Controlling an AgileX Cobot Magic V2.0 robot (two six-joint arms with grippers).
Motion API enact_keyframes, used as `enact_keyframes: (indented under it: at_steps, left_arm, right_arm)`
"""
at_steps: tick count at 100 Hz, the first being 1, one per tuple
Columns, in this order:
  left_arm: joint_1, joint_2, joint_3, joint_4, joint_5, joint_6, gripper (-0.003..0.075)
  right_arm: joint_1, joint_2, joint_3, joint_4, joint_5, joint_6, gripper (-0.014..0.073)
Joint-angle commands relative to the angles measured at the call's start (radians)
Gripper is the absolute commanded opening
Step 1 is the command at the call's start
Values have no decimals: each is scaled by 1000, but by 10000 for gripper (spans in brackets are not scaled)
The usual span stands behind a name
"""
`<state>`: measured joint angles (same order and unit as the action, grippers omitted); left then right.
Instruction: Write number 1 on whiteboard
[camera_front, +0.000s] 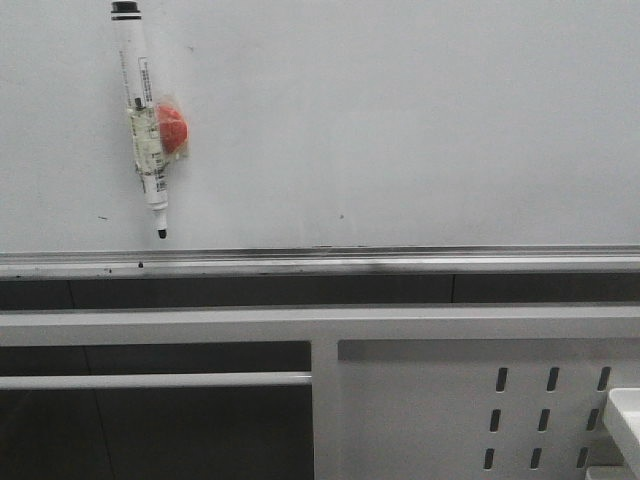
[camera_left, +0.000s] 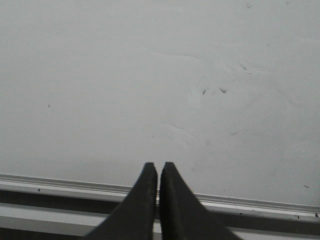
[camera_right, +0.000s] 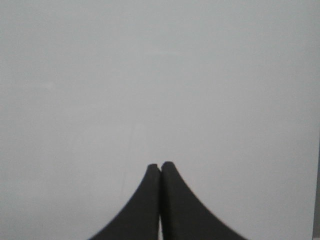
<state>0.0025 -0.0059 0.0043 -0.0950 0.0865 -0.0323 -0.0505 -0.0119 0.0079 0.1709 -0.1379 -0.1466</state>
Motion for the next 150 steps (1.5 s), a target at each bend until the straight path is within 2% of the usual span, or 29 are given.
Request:
enact_keyframes:
  at_steps: [1, 10, 15, 21, 27, 37, 45, 54, 59, 71, 83, 91, 96, 103, 108, 113, 120, 129, 150]
  left_arm:
    - [0, -21, 35, -10, -108, 0, -20]
    - [0, -21, 20, -24, -118, -7, -20]
    - [0, -20, -6, -27, -64, -7, -20]
    - [-2, -10, -57, -37, 10, -7, -20]
    - [-2, 10, -118, -75, 30, -7, -20]
    - [-2, 52, -219, -120, 18, -7, -20]
    - [-2, 73, -257, -120, -72, -7, -20]
    - [-2, 81, -259, -120, -252, -7, -20]
    - [-2, 81, -259, -120, -291, -7, -20]
    - [-4, 81, -272, -112, -240, -10, -19]
    - [-23, 95, -299, -106, -260, -28, -19]
    - [-60, 130, -326, -3, -211, -28, -10]
    - [-93, 164, -335, 36, -160, -28, 20]
    - [-152, 210, -339, 44, -145, -28, 113]
    - [-198, 241, -339, 63, -151, -28, 220]
    - [-243, 271, -339, 65, -172, -28, 360]
    - [-296, 313, -330, 65, -269, -28, 482]
    - [-345, 378, -325, 62, -390, -28, 512]
    - [-432, 590, -313, 68, -443, -28, 496]
  right_arm:
    - [-4, -20, 12, 3, -104, -2, -69]
    - [-4, -20, 4, 13, -109, 47, -69]
    - [-2, -18, -33, 13, -31, 83, -69]
    - [0, -16, -110, 13, 158, 83, -69]
    - [4, 4, -221, 13, 347, 81, -69]
    - [8, 57, -378, 18, 543, 79, -69]
    - [8, 90, -447, 28, 560, 79, -69]
    - [8, 102, -471, 28, 505, 79, -69]
    - [8, 104, -471, 33, 489, 79, -69]
    - [8, 127, -473, 71, 506, 79, -69]
    - [8, 185, -479, 78, 631, 25, -69]
    - [16, 227, -479, 86, 654, -12, -69]
    - [17, 248, -479, 102, 653, -12, -69]
    - [17, 275, -479, 109, 644, -12, -69]
    - [17, 292, -477, 107, 617, -12, -69]
    - [17, 308, -471, 107, 585, -12, -69]
    - [17, 327, -466, 107, 551, -12, -69]
    - [17, 341, -465, 129, 545, -10, -69]
    - [17, 382, -461, 145, 570, -10, -69]
